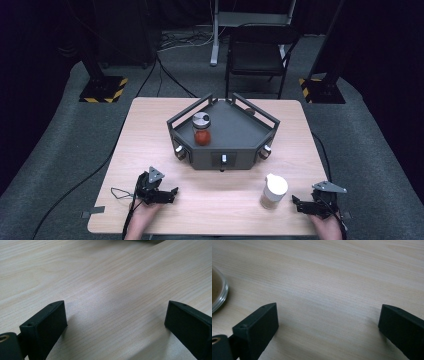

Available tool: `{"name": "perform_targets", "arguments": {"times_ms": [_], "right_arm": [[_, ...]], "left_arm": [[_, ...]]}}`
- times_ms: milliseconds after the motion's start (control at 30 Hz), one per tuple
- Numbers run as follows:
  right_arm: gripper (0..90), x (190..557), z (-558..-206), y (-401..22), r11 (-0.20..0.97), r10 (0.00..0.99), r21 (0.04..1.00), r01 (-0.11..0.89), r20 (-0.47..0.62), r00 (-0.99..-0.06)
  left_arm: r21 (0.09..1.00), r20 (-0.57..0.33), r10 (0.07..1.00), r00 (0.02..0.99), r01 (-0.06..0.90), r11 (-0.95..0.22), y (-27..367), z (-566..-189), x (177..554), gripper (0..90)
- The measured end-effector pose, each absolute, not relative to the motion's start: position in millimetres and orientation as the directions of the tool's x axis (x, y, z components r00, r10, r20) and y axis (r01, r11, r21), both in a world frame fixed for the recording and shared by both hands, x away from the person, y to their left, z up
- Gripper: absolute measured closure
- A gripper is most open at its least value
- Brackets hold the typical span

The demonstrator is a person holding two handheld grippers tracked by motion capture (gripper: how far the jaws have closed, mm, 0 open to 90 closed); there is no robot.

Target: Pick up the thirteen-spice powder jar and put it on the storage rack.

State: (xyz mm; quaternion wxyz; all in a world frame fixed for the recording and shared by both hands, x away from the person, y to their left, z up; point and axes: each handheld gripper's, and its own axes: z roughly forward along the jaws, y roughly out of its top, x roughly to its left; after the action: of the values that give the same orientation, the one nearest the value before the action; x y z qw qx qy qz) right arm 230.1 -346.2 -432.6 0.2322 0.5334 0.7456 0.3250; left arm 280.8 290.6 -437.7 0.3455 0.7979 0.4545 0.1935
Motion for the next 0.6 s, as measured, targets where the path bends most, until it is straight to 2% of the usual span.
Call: {"name": "perform_targets", "arguments": {"times_ms": [600], "right_arm": [[4.5,217,-419,-350,0.242,0.919,0.77,0.59,0.012,-0.393]], "left_arm": [[0.728,-0.006,0.859,0.512,0.591,-0.347,290,-438,281,4.0]]}}
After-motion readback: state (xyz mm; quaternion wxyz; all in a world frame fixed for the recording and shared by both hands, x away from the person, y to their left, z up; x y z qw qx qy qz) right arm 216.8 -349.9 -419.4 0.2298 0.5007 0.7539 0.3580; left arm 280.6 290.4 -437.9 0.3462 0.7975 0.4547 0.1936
